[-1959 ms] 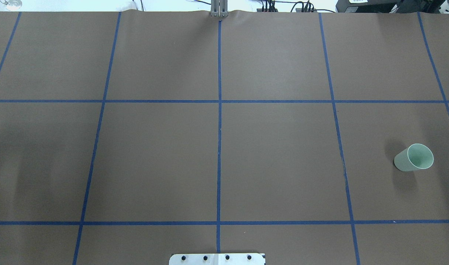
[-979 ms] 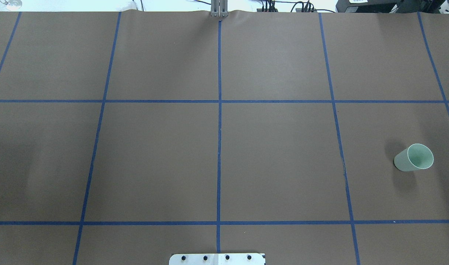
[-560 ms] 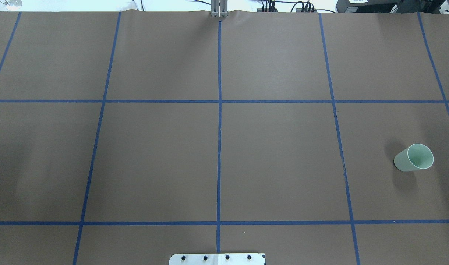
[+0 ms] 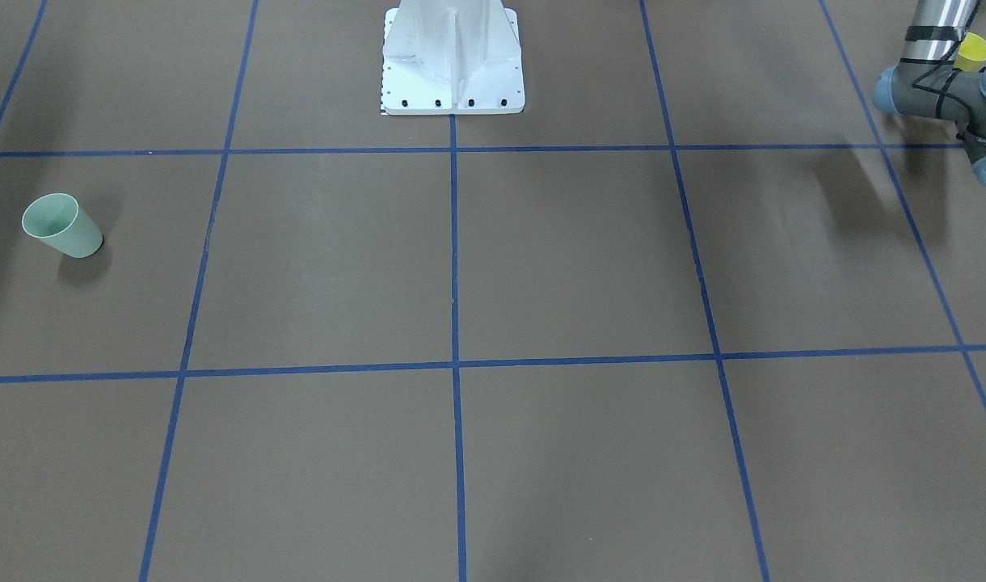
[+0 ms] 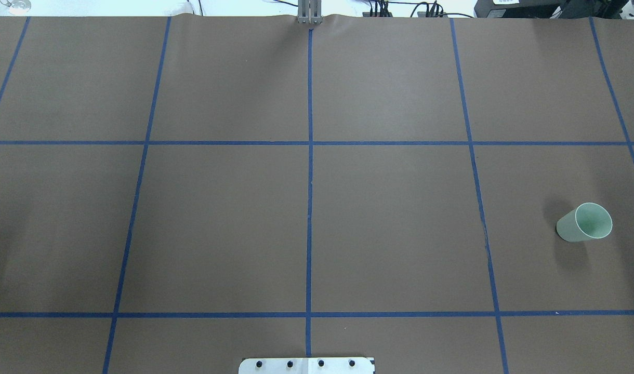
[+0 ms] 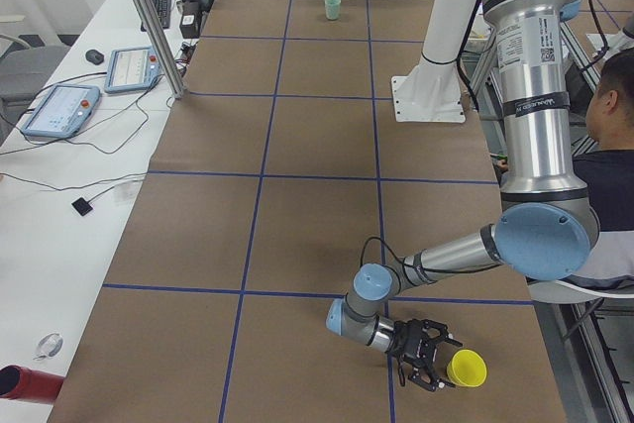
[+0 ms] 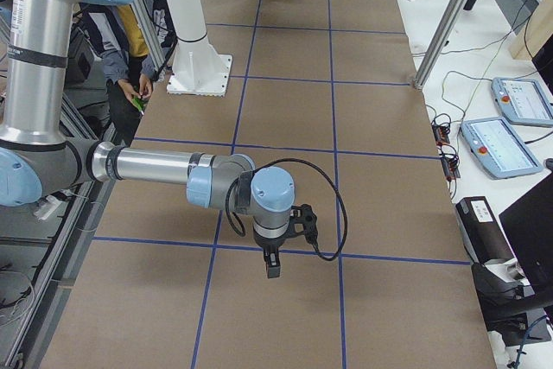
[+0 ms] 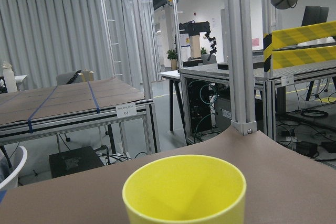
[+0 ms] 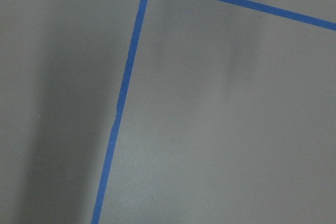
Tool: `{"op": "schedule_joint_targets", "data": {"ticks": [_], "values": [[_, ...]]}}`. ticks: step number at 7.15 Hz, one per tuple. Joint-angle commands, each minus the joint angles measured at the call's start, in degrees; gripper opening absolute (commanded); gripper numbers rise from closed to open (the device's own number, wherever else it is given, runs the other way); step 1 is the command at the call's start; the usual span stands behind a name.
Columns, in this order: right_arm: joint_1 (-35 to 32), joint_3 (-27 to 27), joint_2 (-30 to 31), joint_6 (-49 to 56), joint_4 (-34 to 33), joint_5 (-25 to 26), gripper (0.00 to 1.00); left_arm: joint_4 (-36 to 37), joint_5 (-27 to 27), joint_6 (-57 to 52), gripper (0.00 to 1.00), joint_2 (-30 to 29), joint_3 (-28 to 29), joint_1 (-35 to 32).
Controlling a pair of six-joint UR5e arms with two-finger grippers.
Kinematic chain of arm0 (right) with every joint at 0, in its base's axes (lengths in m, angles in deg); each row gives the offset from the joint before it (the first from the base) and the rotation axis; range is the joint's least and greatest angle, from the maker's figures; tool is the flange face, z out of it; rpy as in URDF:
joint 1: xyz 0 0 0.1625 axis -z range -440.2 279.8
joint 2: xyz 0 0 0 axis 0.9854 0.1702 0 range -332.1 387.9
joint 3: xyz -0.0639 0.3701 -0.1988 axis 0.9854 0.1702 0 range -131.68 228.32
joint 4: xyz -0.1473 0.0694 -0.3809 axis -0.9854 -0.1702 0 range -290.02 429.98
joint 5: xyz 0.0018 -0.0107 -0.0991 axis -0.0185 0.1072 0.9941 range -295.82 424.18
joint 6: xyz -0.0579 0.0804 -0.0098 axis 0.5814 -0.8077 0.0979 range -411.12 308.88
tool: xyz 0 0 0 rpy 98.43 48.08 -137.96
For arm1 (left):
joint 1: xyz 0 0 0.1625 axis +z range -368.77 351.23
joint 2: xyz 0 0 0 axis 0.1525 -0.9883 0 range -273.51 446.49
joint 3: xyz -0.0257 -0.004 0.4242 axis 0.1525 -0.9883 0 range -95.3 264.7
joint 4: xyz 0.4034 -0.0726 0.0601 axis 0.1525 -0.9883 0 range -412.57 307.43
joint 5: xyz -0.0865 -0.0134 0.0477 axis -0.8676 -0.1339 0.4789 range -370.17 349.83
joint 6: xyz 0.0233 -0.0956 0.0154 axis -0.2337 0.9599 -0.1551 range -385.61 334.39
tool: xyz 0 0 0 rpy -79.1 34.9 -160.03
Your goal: Transfer and stack yellow cup on green cup
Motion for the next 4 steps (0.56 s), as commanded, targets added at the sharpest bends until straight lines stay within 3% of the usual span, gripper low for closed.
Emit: {"op": "schedule_joint_targets", "data": {"ticks": [1,4], "values": [[0.0,0.0,0.0,0.0,0.0,0.0,1.0,-1.5,-0.5,0.5,1.0,0.2,2.5,0.0],[0.0,0.0,0.0,0.0,0.0,0.0,1.0,-2.6,-1.2,1.0,1.0,0.3,3.6,0.0]]}}
